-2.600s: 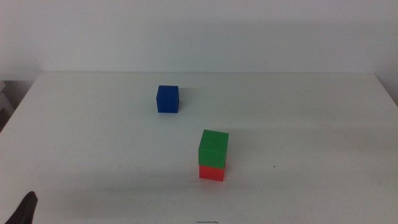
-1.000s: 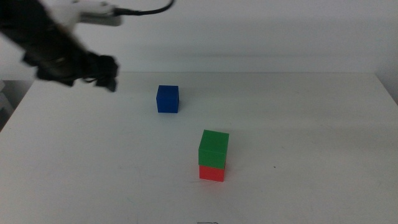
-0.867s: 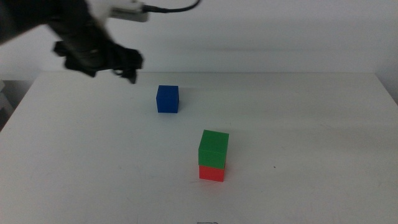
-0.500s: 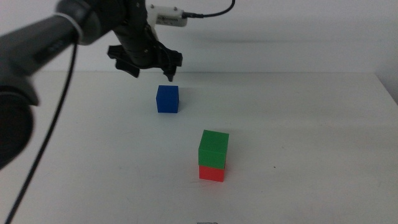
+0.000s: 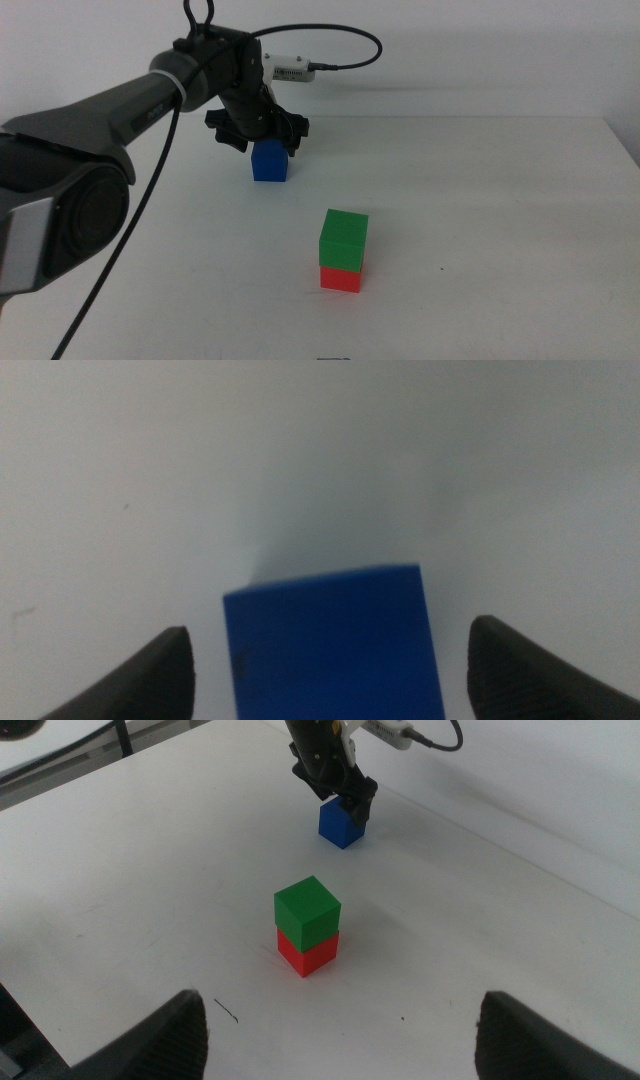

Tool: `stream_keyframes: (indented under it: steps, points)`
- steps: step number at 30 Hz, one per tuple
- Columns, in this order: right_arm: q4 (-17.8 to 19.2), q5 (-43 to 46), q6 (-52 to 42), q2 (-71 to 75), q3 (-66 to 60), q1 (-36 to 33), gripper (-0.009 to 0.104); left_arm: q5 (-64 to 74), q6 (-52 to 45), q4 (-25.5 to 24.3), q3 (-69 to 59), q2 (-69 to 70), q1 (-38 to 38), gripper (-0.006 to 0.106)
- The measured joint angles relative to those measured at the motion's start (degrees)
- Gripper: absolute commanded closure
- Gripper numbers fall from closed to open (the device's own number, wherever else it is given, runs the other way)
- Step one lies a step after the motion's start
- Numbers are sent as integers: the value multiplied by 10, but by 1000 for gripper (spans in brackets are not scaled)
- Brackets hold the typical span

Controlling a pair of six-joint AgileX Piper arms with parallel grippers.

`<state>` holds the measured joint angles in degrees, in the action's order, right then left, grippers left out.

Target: Stack red cubes first, then green, then blue cubes in a specific spot.

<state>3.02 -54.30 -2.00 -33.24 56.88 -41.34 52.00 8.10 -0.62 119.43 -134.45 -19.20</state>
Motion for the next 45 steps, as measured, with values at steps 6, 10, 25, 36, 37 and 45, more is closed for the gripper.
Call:
stream_keyframes:
  steps: [6,10,25,36,37,45]
  points:
    - [0,0,0,0,0,0,21,-41,3,6,2,-26,0,24]
    - [0,0,0,0,0,0,21,-55,11,6,4,-35,0,52]
    - [0,0,0,0,0,0,21,-19,36,13,-138,153,-1,102]
    - [0,0,0,0,0,0,21,-37,172,-59,-327,383,-156,101]
    - [0,0,0,0,0,0,21,-36,193,-74,-327,383,-175,101]
    - [0,0,0,0,0,0,21,-24,312,-169,-330,371,-251,101]
